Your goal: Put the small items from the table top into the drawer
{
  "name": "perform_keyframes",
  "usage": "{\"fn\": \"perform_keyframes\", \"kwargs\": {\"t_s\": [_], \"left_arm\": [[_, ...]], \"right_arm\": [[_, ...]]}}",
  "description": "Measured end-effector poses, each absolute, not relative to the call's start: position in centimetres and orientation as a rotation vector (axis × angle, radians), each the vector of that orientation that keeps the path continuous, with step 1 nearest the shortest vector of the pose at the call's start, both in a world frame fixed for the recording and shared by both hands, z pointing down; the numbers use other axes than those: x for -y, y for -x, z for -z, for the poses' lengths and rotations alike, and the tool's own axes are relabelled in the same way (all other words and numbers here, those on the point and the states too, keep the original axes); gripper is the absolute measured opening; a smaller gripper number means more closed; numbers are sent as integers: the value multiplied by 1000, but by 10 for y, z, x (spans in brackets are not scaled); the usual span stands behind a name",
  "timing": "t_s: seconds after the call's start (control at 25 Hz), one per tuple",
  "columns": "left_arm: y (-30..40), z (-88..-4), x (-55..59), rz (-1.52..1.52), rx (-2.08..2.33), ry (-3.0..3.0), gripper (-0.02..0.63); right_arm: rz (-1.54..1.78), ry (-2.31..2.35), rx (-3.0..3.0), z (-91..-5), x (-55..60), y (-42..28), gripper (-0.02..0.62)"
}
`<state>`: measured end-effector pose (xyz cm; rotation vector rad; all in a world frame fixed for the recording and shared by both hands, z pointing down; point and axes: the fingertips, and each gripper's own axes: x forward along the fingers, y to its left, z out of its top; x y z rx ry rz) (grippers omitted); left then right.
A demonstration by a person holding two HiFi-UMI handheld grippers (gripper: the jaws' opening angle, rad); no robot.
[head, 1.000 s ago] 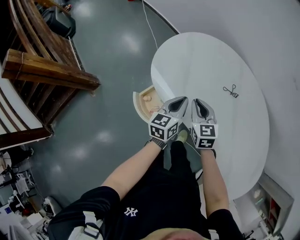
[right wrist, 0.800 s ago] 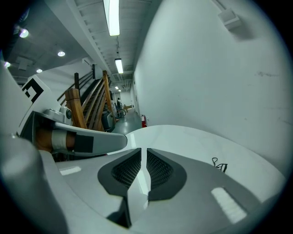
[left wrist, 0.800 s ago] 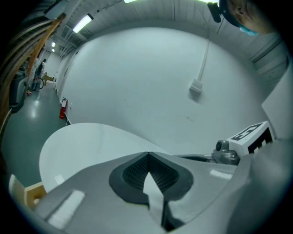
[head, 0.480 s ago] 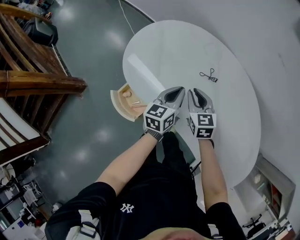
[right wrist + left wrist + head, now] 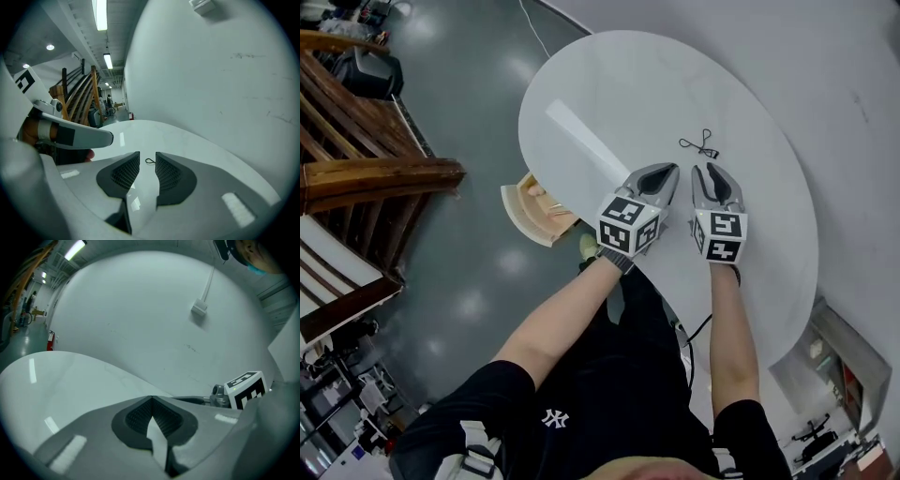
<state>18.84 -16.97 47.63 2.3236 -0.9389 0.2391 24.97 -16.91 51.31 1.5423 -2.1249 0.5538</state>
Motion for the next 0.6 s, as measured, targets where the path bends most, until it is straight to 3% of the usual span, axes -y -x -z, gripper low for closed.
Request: {"fn": "perform_keyframes", "kwargs": {"t_s": [0.6], "left_arm": [[-228, -511, 190, -303, 906, -2303, 2]], "right_arm": [[-488, -1418, 2011, -576, 211, -301, 160]]}}
